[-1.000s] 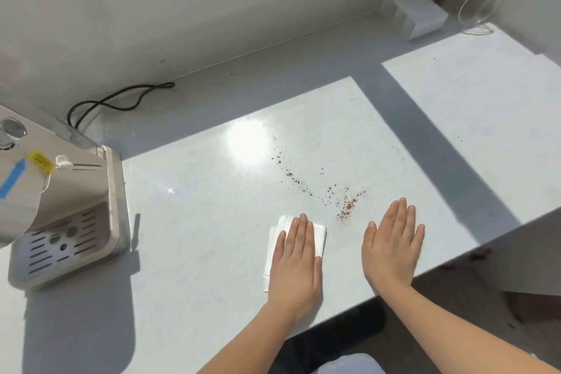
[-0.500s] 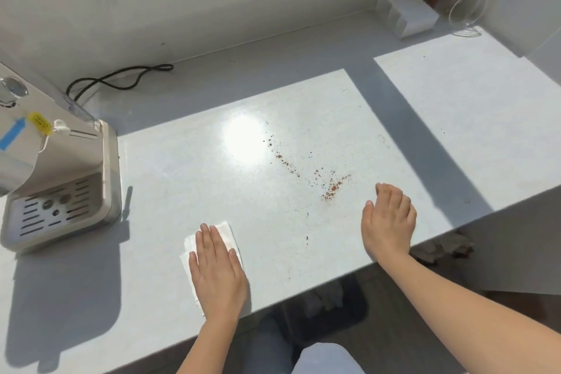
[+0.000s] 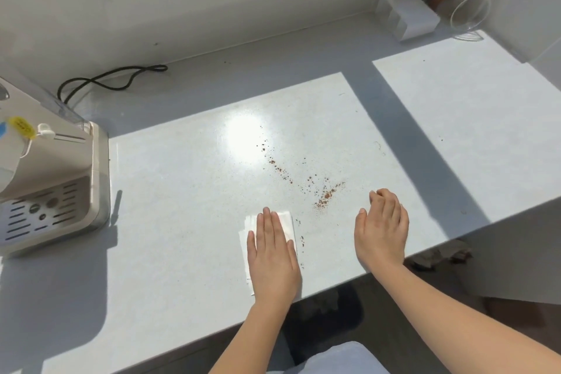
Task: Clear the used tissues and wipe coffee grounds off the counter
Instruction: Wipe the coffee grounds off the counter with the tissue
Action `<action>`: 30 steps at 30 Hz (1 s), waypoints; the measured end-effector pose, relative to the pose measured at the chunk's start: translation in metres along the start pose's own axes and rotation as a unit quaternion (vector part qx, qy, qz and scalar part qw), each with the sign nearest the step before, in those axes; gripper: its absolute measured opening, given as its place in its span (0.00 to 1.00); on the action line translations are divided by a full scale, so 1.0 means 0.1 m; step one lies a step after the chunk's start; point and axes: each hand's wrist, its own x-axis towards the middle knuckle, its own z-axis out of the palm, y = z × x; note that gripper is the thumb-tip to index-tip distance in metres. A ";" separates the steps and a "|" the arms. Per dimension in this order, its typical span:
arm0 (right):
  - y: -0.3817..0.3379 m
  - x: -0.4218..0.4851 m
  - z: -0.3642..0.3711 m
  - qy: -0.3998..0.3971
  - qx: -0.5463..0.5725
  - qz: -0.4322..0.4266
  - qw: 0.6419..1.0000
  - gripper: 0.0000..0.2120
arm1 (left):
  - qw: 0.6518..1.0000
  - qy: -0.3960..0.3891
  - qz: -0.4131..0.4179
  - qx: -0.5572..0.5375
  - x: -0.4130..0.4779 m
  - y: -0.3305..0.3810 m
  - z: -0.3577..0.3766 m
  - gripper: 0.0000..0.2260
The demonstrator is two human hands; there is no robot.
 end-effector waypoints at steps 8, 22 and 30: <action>0.01 -0.01 0.01 0.008 0.009 -0.006 1.000 0.19 | 0.984 0.042 -0.171 0.023 -0.45 -1.82 -0.51 0.25; 0.00 -0.01 0.04 0.021 0.020 -0.015 0.999 0.18 | 1.000 -0.005 0.004 0.008 -0.45 -0.17 -0.01 0.26; 0.00 -0.02 0.03 -0.005 0.032 0.013 0.999 0.21 | 1.000 0.006 -0.014 0.005 -0.26 -0.75 -0.12 0.26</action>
